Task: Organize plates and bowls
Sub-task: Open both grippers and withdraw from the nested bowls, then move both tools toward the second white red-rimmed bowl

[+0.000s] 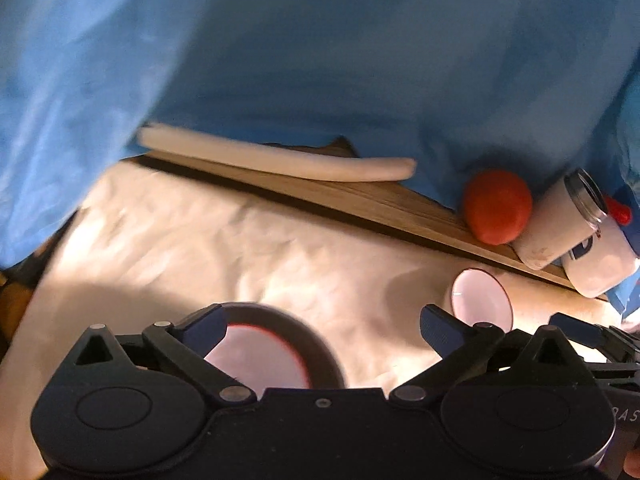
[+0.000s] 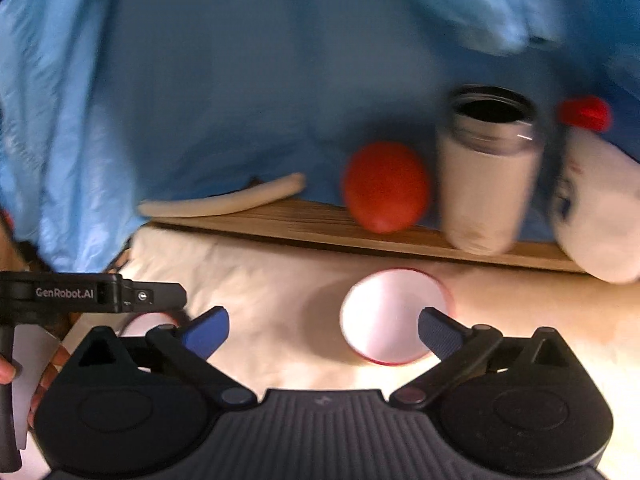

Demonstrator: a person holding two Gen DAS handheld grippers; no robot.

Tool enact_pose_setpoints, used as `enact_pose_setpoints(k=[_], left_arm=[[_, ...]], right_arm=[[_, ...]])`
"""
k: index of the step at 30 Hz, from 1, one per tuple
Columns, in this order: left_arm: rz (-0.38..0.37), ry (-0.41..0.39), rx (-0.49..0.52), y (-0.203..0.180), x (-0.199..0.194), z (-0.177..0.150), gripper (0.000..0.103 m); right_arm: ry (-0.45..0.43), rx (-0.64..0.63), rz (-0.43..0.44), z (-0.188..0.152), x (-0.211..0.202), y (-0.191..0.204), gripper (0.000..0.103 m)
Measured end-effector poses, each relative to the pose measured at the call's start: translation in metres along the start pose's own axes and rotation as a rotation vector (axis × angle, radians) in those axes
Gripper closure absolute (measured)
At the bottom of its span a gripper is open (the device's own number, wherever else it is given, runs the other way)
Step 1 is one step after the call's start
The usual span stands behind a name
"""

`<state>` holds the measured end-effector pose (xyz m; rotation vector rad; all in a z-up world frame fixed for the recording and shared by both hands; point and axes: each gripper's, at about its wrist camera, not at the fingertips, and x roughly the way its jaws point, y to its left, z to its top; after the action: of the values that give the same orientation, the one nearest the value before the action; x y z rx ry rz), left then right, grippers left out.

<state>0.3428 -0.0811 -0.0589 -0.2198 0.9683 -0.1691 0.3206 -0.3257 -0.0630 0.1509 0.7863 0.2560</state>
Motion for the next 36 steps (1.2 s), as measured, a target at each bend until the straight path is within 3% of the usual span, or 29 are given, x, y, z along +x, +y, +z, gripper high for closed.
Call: enact_pose_setpoints(k=[12,22,36], left_arm=[[-0.027,0.077,0.090,-0.048,0.049,0.006,0.001],[-0.025,0.145,0.129,-0.075,0.085,0.010,0.001],[-0.002,0.205,0.142,-0.082,0.114,0.013,0.001]], right_arm=[[0.013,0.127,-0.116,-0.013,-0.005,-0.058,0.000],[0.064,0.197,-0.114,-0.018,0.009,-0.087,0.000],[0.096,0.213,-0.108,-0.011,0.031,-0.097,0.001]])
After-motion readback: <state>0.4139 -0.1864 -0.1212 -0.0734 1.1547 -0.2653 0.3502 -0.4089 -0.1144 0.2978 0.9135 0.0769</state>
